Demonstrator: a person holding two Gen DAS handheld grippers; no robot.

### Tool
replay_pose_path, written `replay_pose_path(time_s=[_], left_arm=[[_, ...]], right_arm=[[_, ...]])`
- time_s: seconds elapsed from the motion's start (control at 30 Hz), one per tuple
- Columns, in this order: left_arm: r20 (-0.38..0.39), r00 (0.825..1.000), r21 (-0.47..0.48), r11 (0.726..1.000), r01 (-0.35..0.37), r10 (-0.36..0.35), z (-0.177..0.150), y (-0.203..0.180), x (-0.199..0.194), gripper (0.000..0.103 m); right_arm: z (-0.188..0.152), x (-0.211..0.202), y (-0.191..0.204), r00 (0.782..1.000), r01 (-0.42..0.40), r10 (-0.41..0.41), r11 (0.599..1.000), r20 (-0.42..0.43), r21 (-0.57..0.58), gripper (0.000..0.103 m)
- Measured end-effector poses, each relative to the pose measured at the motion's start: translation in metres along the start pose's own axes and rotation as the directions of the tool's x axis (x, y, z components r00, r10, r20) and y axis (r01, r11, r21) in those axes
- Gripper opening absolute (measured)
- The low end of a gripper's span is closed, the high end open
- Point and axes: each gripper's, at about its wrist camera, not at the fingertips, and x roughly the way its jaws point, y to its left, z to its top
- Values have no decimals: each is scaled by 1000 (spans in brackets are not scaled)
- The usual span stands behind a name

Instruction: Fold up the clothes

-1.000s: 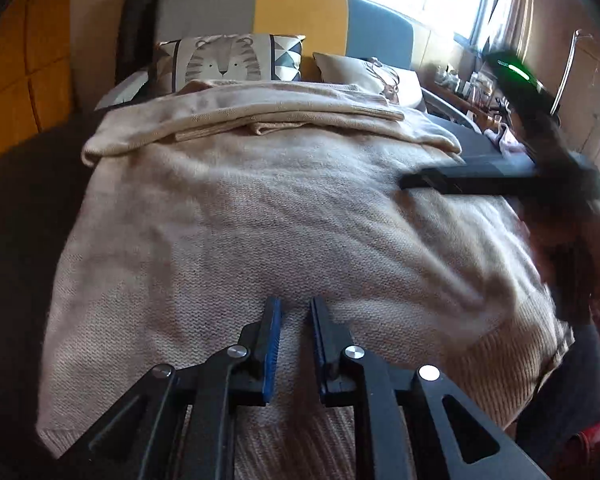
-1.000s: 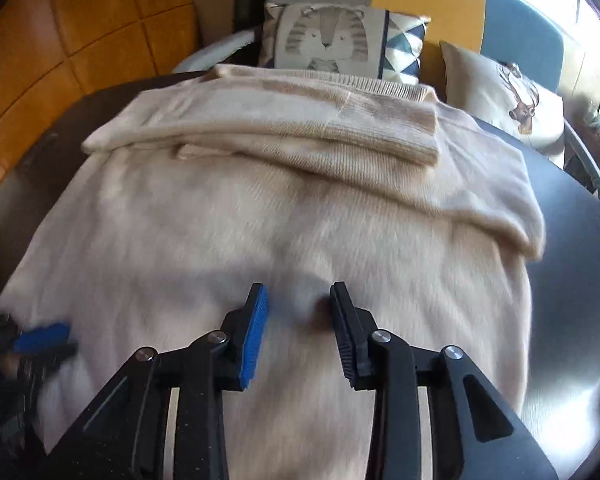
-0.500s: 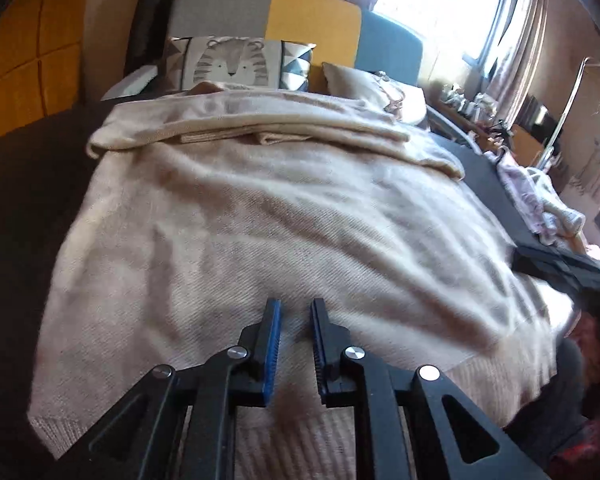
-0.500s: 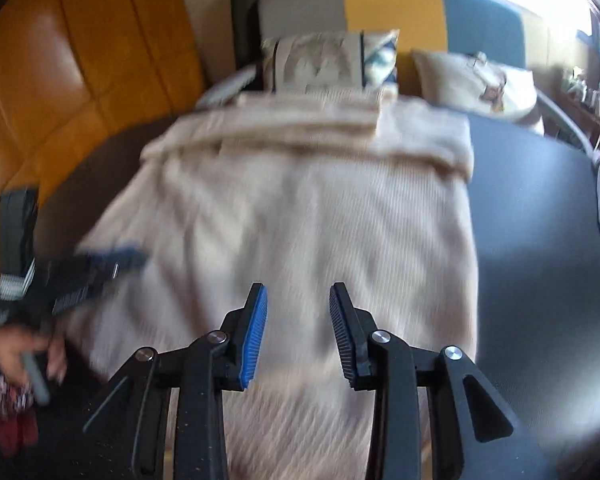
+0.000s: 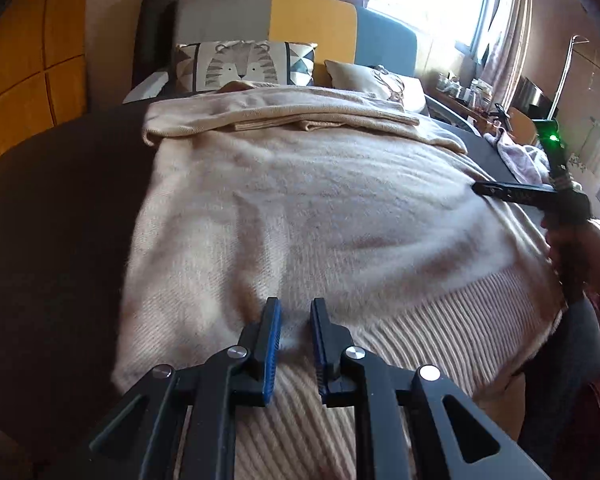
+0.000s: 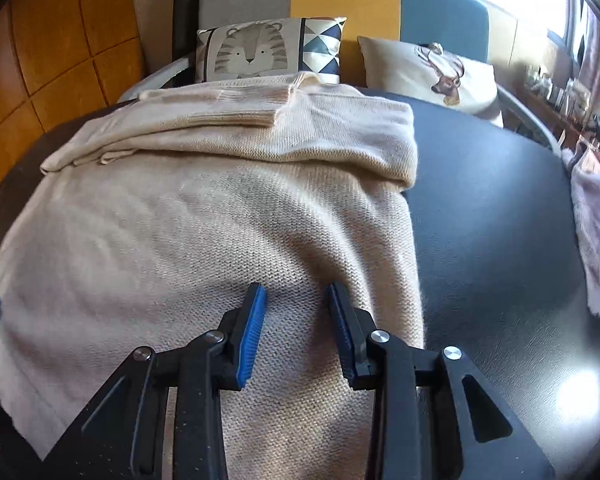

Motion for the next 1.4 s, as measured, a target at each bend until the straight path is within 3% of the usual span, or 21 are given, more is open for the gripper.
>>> replay_pose_path(time_s=[0.07, 0.13, 0.2, 0.33, 0.4, 0.47, 0.6, 0.73, 0.83, 0.93, 1.07, 1.17, 1.2, 1.27, 1.33, 1.4], left_arm=[[20, 999, -29, 999, 30, -30, 9, 4, -8, 14], [73, 996, -93, 994, 51, -44, 28, 13, -11, 14], [100, 994, -151, 986, 64, -49, 47, 20, -5, 14], [48, 999, -217, 976, 35, -25, 73, 23, 35, 14], [-7, 999, -202, 979, -34, 33, 68, 22, 48, 14], [-20, 998, -194, 979, -60, 57, 55, 22, 47, 14], [31, 996, -196, 977, -79, 87, 27, 33, 25, 14], [98, 991, -203, 977, -67, 88, 4, 47, 11, 14], [121, 987, -190, 979, -77, 101, 2, 45, 11, 14], [130, 982, -157, 981, -113, 134, 1, 38, 13, 14], [104, 987, -207, 974, -95, 119, 8, 44, 10, 14], [153, 980, -258, 962, -85, 128, 15, 51, 0, 14], [145, 981, -261, 961, -87, 128, 17, 53, 3, 14], [107, 987, -260, 961, -92, 124, 21, 59, 12, 14], [96, 989, -251, 964, -84, 111, 18, 63, 19, 14], [126, 989, -271, 961, -46, 83, 9, 69, 17, 14]], right_arm=[[4, -3, 0, 1000, -8, 8, 999, -7, 34, 35], [9, -17, 6, 997, -60, 57, 995, 48, 80, 35], [13, -33, 32, 986, -127, 122, 991, 110, 37, 36], [16, -32, 96, 960, -263, 265, 964, 88, -42, 37], [10, -27, 123, 947, -313, 316, 948, 53, -65, 37], [-4, -25, 146, 937, -344, 348, 931, 15, -120, 37], [-35, -30, 153, 967, -242, 254, 928, 7, -285, 37], [-51, -43, 107, 988, -147, 155, 966, 19, -212, 37], [-57, -51, 76, 980, -193, 196, 977, 32, -91, 36], [-45, -59, 71, 972, -224, 224, 975, 76, -10, 36], [1, -50, 107, 930, -354, 353, 935, 106, -8, 36], [43, -15, 157, 928, -367, 371, 927, 43, -82, 32], [51, -5, 172, 926, -373, 377, 922, 20, -101, 23], [66, 16, 203, 921, -388, 388, 912, -24, -135, 22], [75, 34, 221, 933, -358, 356, 919, -39, -165, 22], [82, 49, 224, 945, -328, 325, 937, -44, -121, 22]])
